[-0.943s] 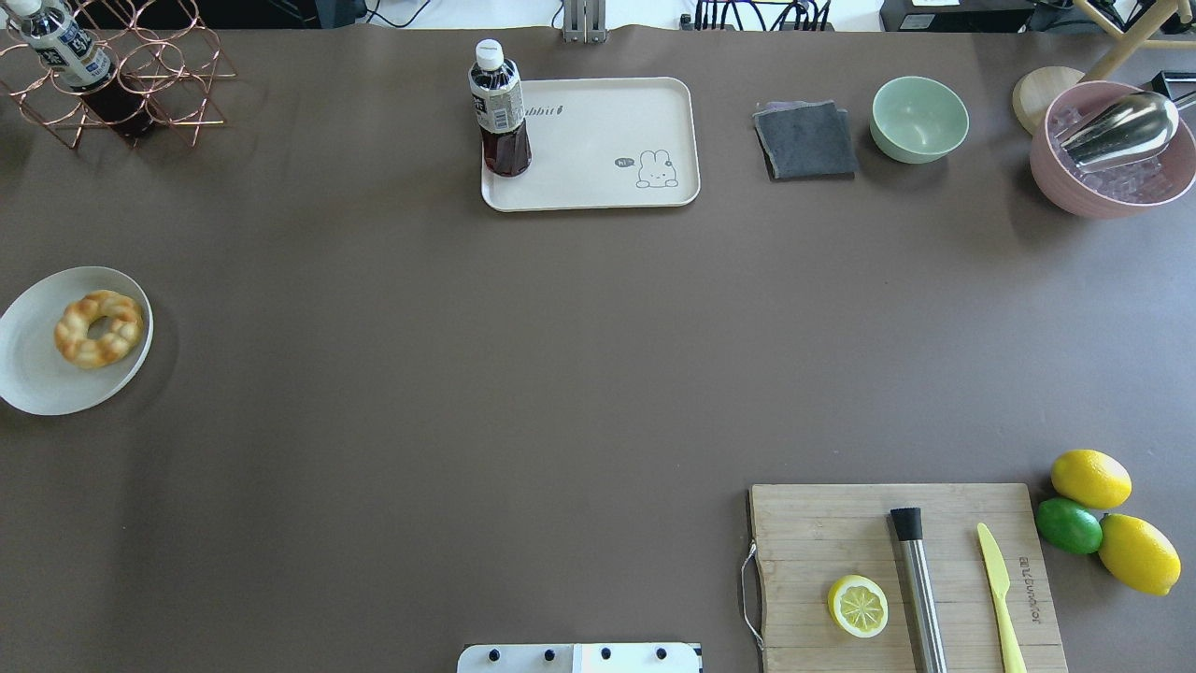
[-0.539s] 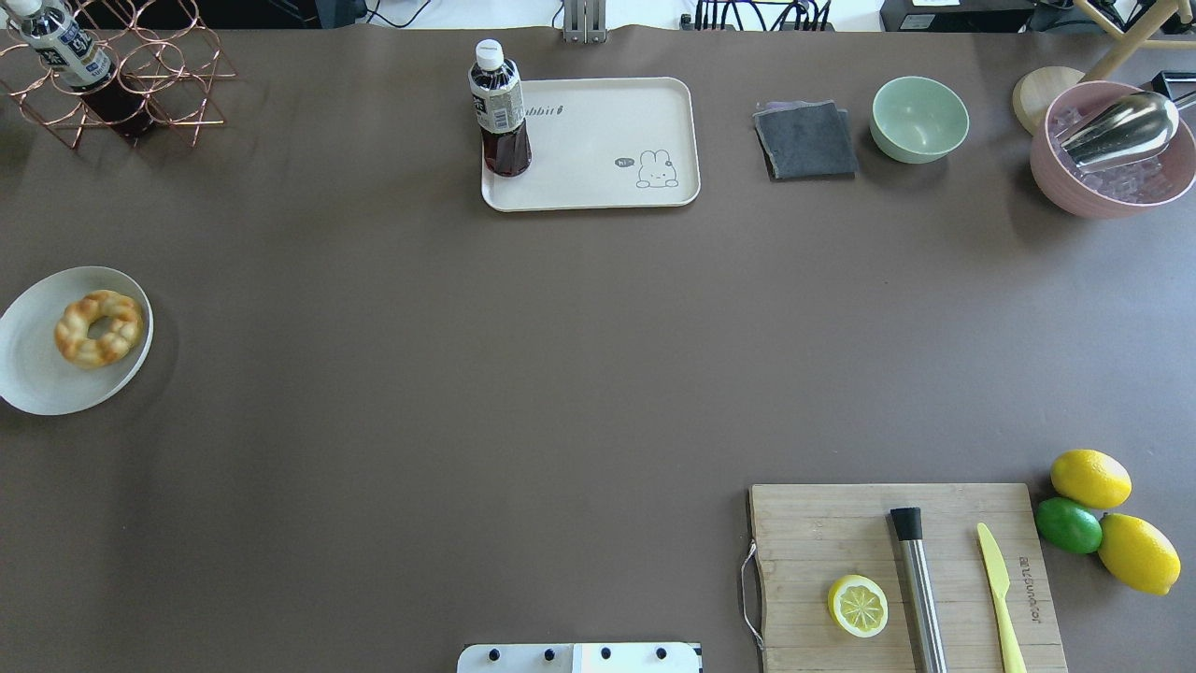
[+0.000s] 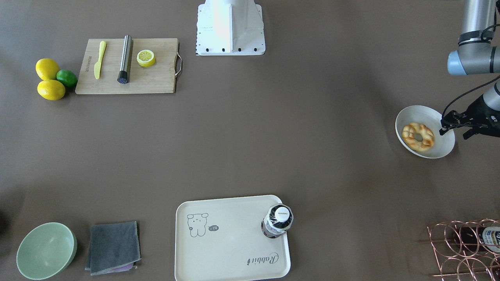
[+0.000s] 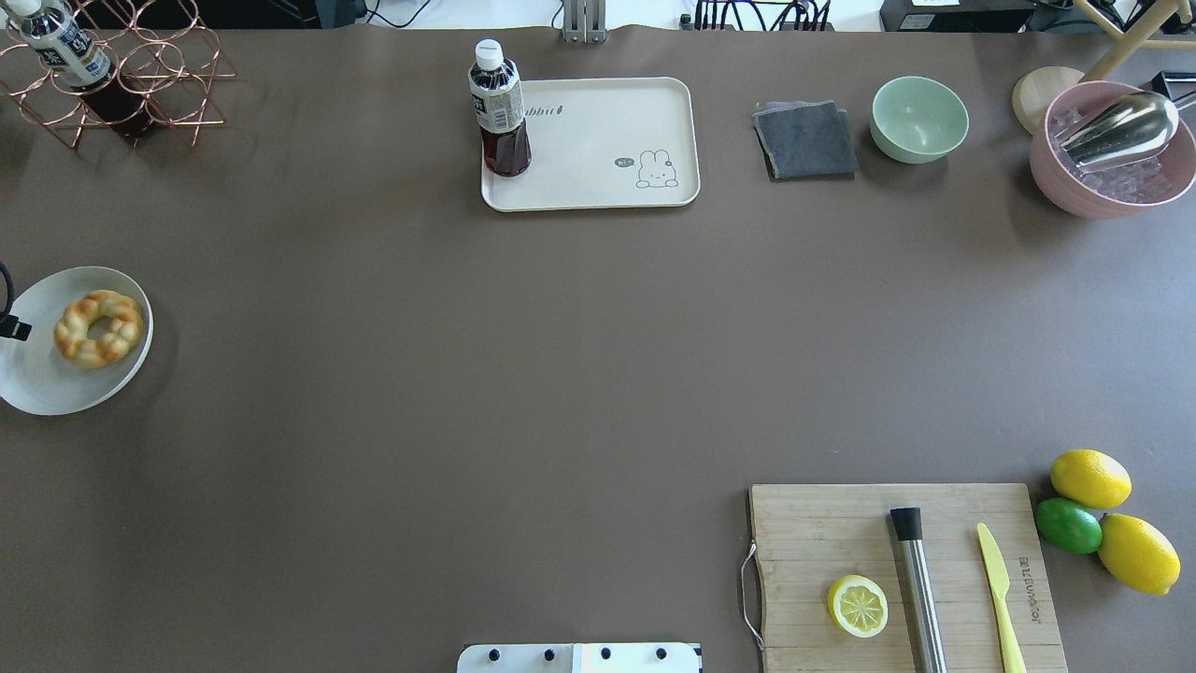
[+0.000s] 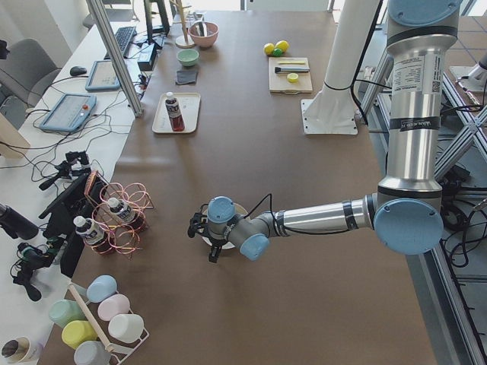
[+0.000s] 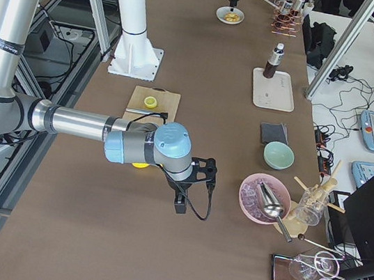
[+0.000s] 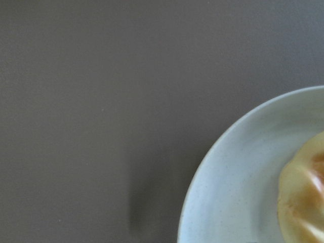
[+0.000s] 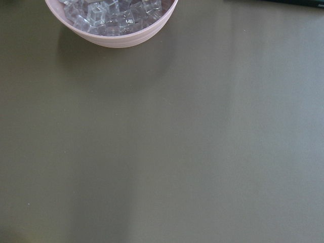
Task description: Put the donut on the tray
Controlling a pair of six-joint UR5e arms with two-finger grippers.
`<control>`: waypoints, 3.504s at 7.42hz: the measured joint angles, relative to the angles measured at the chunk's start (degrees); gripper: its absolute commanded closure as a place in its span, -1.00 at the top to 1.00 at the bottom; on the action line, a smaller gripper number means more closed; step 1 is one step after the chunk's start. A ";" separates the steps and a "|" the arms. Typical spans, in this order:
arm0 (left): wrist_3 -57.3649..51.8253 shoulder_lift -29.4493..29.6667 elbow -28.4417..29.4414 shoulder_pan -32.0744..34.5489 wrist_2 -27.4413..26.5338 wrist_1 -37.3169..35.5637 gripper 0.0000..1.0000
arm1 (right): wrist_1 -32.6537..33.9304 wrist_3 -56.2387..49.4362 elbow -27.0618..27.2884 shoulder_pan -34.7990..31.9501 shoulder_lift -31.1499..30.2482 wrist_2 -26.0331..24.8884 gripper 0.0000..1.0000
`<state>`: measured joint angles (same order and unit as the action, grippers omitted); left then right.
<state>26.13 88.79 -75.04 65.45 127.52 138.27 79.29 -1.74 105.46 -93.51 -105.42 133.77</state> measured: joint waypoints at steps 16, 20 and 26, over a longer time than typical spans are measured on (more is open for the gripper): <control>55.41 14.39 -30.66 -18.90 2.05 -14.36 -1.00 | -17.37 43.31 1.45 16.78 2.84 1.43 0.96; 66.41 32.36 -34.57 -32.63 -12.51 -36.48 -1.00 | -19.84 67.16 5.16 31.10 9.95 -4.21 0.88; 74.65 45.03 -27.96 -42.26 -23.19 -40.53 -1.00 | 0.57 82.03 10.21 47.74 31.66 -10.06 0.63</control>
<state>100.77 133.82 -103.00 23.19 104.32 97.74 79.86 80.29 115.67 -45.77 -73.77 123.71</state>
